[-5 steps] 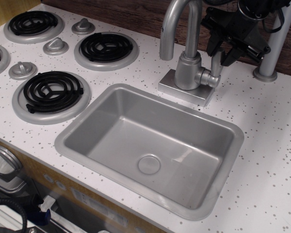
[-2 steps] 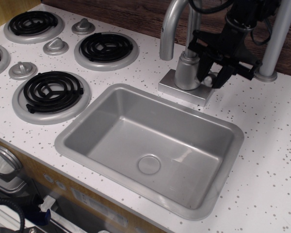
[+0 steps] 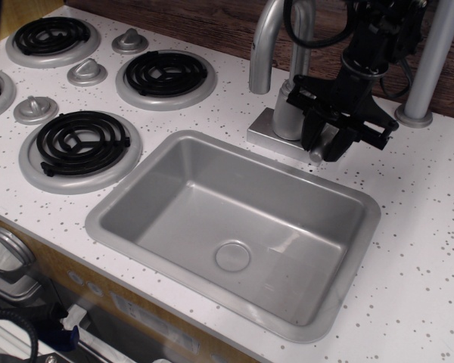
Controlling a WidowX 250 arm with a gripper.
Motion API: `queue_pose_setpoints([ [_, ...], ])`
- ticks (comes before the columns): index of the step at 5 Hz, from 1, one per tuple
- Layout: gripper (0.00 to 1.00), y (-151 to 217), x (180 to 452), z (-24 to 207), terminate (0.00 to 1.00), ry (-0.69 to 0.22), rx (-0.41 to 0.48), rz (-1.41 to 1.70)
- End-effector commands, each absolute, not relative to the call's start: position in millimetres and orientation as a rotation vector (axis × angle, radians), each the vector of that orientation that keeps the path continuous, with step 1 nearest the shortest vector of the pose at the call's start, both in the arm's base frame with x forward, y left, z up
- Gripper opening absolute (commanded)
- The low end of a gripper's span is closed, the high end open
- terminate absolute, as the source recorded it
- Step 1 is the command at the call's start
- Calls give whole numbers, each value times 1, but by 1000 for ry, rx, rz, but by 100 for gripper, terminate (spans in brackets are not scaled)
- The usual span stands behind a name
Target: Lever vertical to front
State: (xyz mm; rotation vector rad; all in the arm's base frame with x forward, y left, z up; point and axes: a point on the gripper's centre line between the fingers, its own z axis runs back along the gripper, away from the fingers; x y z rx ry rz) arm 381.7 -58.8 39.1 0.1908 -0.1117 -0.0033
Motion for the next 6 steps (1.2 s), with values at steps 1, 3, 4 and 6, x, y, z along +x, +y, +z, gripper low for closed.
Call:
queue_pose_setpoints([
  [1,0,-53,393,48,0,-183,176,-3],
  [3,100,-60,389,80,0,-127,226,0],
  [4,100,-64,388,96,0,-84,233,4],
  [6,100,-76,378,107,100,-70,254,34],
])
